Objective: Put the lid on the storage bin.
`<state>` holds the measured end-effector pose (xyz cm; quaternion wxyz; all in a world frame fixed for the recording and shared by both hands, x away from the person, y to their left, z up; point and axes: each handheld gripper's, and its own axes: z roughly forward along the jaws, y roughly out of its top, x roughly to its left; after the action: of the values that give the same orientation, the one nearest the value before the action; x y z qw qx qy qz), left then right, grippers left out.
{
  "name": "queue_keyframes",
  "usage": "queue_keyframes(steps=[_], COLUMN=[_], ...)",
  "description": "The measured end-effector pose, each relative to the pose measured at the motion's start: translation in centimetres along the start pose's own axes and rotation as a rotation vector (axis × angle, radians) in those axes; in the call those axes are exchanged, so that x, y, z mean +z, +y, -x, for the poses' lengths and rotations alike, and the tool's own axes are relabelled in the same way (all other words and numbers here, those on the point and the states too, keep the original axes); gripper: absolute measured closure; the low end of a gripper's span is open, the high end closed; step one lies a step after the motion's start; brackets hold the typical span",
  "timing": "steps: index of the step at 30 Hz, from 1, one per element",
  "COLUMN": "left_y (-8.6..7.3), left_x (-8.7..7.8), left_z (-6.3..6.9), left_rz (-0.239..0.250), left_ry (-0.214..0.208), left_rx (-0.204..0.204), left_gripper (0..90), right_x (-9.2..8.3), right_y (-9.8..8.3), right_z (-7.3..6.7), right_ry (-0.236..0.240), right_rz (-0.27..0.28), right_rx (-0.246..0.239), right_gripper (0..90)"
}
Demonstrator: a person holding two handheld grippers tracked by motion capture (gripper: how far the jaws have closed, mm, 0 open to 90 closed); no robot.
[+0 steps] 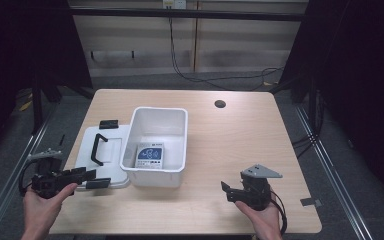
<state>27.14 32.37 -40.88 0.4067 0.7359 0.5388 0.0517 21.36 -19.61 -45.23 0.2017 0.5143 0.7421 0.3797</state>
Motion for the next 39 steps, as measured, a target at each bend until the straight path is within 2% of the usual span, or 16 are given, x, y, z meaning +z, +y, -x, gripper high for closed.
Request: queue_keyframes(steps=[2, 3, 6, 9, 10, 12, 14, 16, 17, 21, 26, 30, 33, 35, 37, 39], left_y=[0.3, 0.4, 0.9, 1.5, 1.8, 2.1, 2.4, 2.7, 2.8, 3.5, 4.3, 5.0, 5.7, 6.0, 6.4, 6.8], left_x=[-0.1, 0.0, 0.3, 0.2, 0.1, 0.1, 0.2, 0.3, 0.2, 0.3, 0.6, 0.7, 0.6, 0.6, 0.6, 0.7], left_z=[0.0, 0.1, 0.2, 0.5, 0.6, 0.7, 0.7, 0.6, 0.5, 0.1, 0.0, 0.2, 0.4, 0.2, 0.0, -0.2], left_rz=[0.002, 0.004, -0.013, -0.020, -0.030, -0.038, -0.044, -0.071, -0.077, -0.094, -0.128, -0.149, -0.150, -0.154, -0.149, -0.159], left_ry=[-0.026, -0.021, 0.008, 0.035, 0.038, 0.068, 0.040, 0.041, 0.027, -0.023, -0.032, -0.023, 0.028, 0.018, 0.036, 0.043], left_rx=[-0.008, -0.009, -0.016, -0.005, 0.017, 0.002, -0.018, -0.009, -0.010, -0.029, 0.004, 0.018, 0.027, 0.029, 0.001, -0.010], left_gripper=[48.5, 48.6, 48.7, 50.8, 52.7, 52.4, 51.5, 45.0, 43.5, 42.2, 43.9, 44.6, 44.2, 44.2, 44.2, 44.5], right_x=[0.0, -0.1, -0.1, 0.0, -0.1, -0.1, -0.1, -0.1, -0.1, 0.0, 0.0, -0.2, -0.4, -0.5, -0.6, -0.5], right_y=[0.0, 0.0, -0.1, -0.1, -0.1, -0.1, -0.1, -0.1, -0.1, -0.1, -0.1, 0.0, 0.1, 0.2, 0.2, 0.2], right_z=[-0.1, -0.2, -0.2, -0.1, -0.1, 0.0, 0.0, -0.1, -0.1, -0.2, -0.3, -0.4, -0.7, -0.8, -0.8, -0.8], right_ry=[0.007, 0.008, 0.013, 0.012, 0.010, 0.004, 0.006, 0.008, 0.012, 0.017, 0.022, 0.019, 0.024, 0.033, 0.037, 0.043], right_rz=[-0.008, -0.003, 0.002, -0.003, -0.002, -0.001, -0.004, -0.004, -0.005, -0.007, -0.006, 0.011, 0.037, 0.049, 0.056, 0.054], right_rx=[0.002, -0.001, 0.007, 0.010, 0.011, 0.012, 0.014, 0.011, 0.011, 0.006, 0.007, -0.003, -0.010, -0.013, -0.018, -0.020], right_gripper=[23.6, 23.6, 23.7, 23.8, 23.9, 23.8, 23.8, 23.8, 23.9, 23.9, 23.7, 23.7, 23.5, 23.4, 23.1, 23.1])
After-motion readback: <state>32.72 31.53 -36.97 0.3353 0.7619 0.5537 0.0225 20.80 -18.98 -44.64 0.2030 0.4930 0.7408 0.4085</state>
